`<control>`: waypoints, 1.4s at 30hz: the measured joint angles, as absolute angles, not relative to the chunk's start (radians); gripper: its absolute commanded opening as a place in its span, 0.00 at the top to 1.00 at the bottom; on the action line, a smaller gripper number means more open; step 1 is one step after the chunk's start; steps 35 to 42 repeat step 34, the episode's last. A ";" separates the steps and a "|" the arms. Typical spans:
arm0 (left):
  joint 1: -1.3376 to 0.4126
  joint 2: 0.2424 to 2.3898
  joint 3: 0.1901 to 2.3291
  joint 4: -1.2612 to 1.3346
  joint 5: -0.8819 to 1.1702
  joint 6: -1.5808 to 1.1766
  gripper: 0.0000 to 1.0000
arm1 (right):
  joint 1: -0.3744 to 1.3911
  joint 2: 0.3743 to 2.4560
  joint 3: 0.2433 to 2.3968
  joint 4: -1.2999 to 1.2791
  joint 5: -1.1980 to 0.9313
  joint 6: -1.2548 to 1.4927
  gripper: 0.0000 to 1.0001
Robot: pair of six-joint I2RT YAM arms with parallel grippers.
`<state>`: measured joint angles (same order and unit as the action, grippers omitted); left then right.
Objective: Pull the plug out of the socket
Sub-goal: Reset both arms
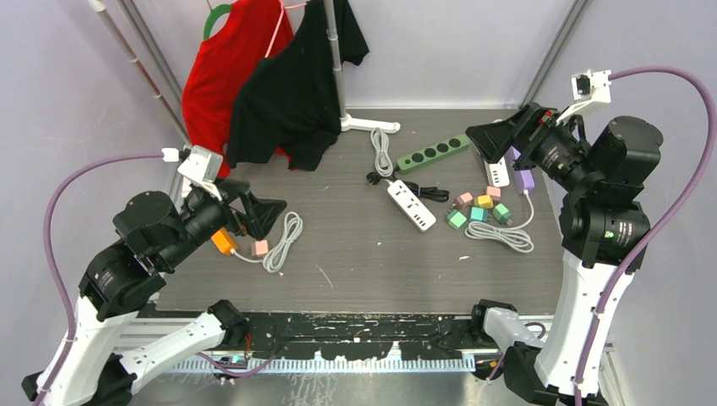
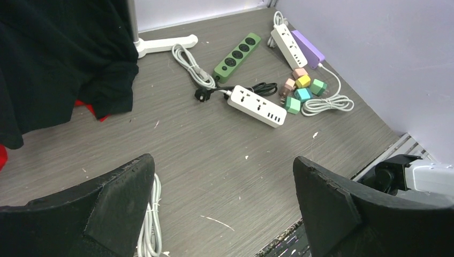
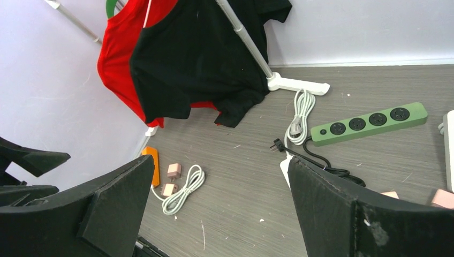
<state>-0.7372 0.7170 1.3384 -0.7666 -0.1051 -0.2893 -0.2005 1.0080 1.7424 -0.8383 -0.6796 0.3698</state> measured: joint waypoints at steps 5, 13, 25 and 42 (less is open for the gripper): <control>-0.737 0.705 1.338 -0.779 -0.105 -0.300 0.01 | -0.200 1.008 1.741 -0.838 -0.677 0.374 0.00; -0.737 0.696 1.338 -0.780 -0.104 -0.307 0.00 | -0.200 1.007 1.740 -0.837 -0.666 0.374 0.00; -0.737 0.697 1.323 -0.780 -0.103 -0.309 0.00 | -0.200 1.006 1.727 -0.831 -0.656 0.373 0.00; -0.737 0.709 1.323 -0.780 -0.078 -0.319 0.00 | -0.200 0.995 1.717 -0.826 -0.654 0.369 0.00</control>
